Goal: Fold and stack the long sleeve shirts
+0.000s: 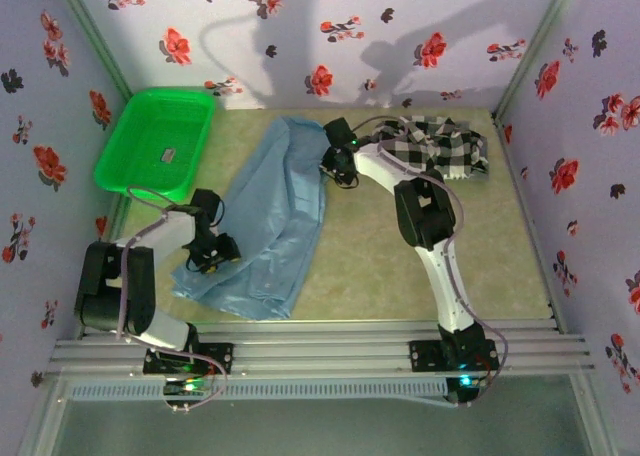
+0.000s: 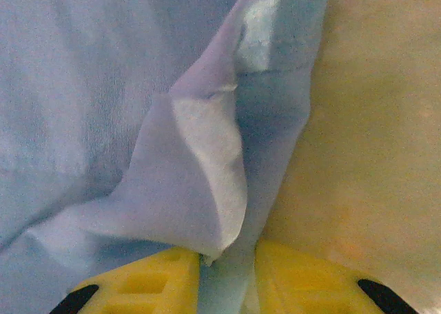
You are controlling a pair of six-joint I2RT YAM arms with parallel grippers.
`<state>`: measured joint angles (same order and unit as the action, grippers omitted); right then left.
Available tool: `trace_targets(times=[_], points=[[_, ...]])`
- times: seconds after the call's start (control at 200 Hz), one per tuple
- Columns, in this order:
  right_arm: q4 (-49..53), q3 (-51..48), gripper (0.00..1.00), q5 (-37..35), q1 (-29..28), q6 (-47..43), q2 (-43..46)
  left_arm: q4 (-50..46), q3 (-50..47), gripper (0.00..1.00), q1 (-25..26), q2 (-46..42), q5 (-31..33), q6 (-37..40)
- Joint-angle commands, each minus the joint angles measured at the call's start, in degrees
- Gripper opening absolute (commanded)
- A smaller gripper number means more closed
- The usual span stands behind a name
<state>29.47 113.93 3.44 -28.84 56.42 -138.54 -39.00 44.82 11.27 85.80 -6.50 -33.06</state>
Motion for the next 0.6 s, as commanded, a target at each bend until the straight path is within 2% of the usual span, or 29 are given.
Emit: trace_targets(times=[0.0,0.1,0.235,0.315,0.385,0.435,0.505,0.595], points=[[-7.40,2.70,0.29,-0.57,1.30,6.54,-3.56,-2.29,-0.89,0.54,0.62,-0.90,-1.32,-0.91],[-12.03,5.80,0.31,-0.86,2.41,11.17,-7.17,-2.48,-0.65,0.54,1.25,-1.35,-1.66,-1.50],[-23.32,13.79,0.38,1.03,4.20,19.11,-14.15,-2.03,-0.56,0.55,2.50,-1.43,-2.85,-2.99],[-29.51,22.42,0.40,2.82,4.92,24.64,-20.73,-1.24,-0.78,0.55,3.24,-1.51,-3.58,-4.48],[-28.35,35.12,0.40,4.43,5.41,27.19,-27.20,-0.28,-0.96,0.56,4.02,-1.52,-4.26,-5.79],[-26.57,39.43,0.41,5.06,5.71,27.43,-29.29,-0.09,-0.67,0.56,4.59,-1.52,-4.33,-6.48],[-26.58,37.89,0.46,6.52,6.15,26.14,-27.00,0.54,-0.22,0.57,5.47,-2.18,-5.42,-7.46],[-28.44,28.86,0.55,8.84,6.64,21.79,-18.85,2.28,0.79,0.62,6.85,-4.67,-8.67,-8.55]])
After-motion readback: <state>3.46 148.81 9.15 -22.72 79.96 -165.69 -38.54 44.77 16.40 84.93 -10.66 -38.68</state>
